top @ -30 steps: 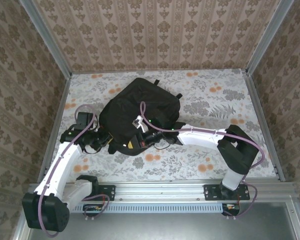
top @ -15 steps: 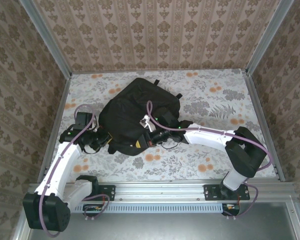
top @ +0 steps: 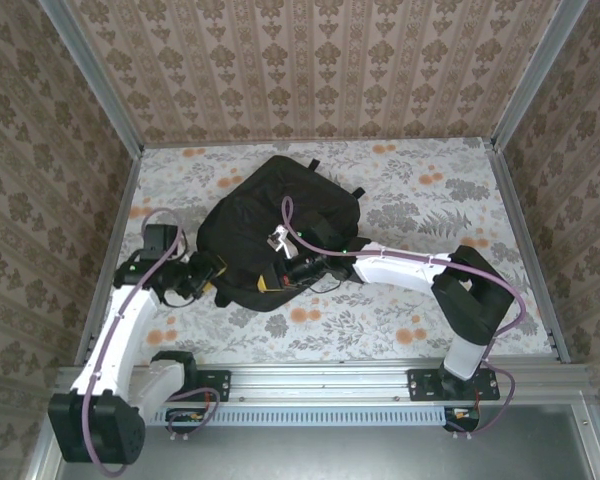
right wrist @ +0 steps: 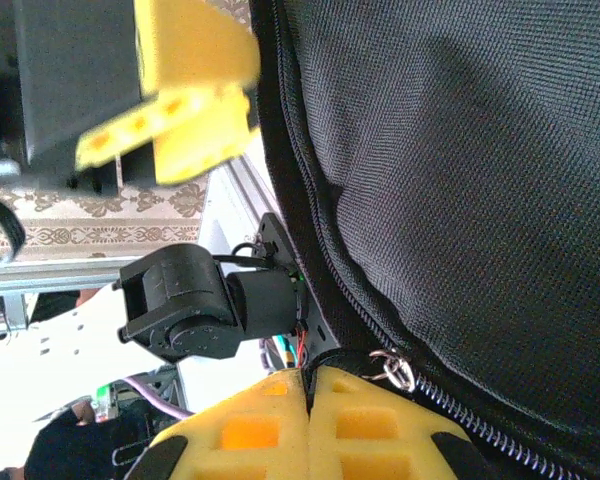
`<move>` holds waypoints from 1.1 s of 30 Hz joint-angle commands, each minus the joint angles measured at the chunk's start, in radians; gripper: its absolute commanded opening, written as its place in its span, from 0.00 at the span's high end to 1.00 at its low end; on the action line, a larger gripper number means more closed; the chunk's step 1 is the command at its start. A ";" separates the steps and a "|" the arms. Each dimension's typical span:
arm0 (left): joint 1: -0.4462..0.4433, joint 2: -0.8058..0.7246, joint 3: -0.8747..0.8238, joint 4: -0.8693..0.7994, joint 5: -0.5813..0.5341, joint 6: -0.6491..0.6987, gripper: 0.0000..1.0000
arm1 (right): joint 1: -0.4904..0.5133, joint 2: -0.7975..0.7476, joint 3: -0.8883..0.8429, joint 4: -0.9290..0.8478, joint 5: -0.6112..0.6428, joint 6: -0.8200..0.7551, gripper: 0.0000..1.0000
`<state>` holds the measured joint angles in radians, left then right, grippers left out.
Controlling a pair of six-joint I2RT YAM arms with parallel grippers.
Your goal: Pack the student bag
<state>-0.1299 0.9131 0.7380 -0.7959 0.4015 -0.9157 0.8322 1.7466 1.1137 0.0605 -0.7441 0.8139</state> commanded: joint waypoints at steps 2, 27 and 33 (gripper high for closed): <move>-0.072 -0.065 -0.044 -0.002 0.036 -0.135 0.51 | 0.001 0.006 0.023 0.062 -0.012 0.032 1.00; -0.269 -0.005 -0.083 0.116 -0.147 -0.237 0.90 | 0.000 -0.094 -0.091 0.006 0.024 -0.036 1.00; -0.248 -0.023 -0.087 0.092 -0.152 -0.203 1.00 | -0.004 -0.131 -0.110 -0.068 0.032 -0.098 1.00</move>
<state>-0.3962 0.9112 0.6540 -0.7021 0.2874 -1.1522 0.8310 1.6676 1.0176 0.0471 -0.7162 0.7692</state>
